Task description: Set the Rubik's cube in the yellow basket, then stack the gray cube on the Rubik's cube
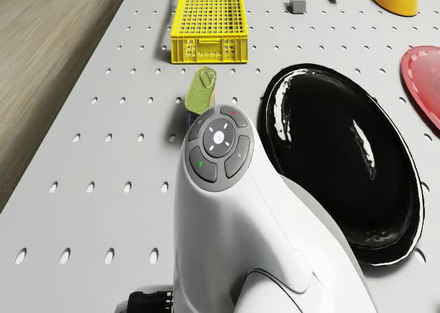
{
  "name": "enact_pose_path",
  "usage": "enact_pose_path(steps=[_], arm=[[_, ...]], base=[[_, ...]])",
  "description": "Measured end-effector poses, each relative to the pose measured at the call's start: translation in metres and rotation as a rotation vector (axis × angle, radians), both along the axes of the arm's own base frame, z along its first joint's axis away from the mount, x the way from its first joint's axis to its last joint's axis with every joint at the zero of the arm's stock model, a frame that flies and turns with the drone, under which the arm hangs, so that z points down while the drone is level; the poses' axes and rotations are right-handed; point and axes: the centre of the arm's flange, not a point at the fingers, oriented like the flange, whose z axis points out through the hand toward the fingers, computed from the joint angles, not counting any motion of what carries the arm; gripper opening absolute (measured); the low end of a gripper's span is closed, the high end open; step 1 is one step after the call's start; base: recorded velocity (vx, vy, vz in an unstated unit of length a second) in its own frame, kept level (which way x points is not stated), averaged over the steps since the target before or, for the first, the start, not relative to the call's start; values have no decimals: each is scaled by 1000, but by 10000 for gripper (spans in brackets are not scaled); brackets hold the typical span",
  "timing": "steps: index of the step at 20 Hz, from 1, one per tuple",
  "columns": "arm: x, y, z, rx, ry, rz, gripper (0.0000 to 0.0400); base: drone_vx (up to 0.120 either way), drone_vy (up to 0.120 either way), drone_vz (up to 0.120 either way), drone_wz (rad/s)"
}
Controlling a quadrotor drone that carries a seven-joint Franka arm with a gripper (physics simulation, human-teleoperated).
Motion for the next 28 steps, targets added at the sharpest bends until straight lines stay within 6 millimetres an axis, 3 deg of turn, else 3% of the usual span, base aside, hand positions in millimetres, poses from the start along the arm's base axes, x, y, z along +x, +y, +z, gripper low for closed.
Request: enact_pose_path(steps=[5,14,28], arm=[[0,0,0,0,0,0,400],[0,0,0,0,0,0,400],[0,-5,24,0,0,0,400]], base=[[64,0,-8,0],[0,0,-120,0],[0,0,-3,0]])
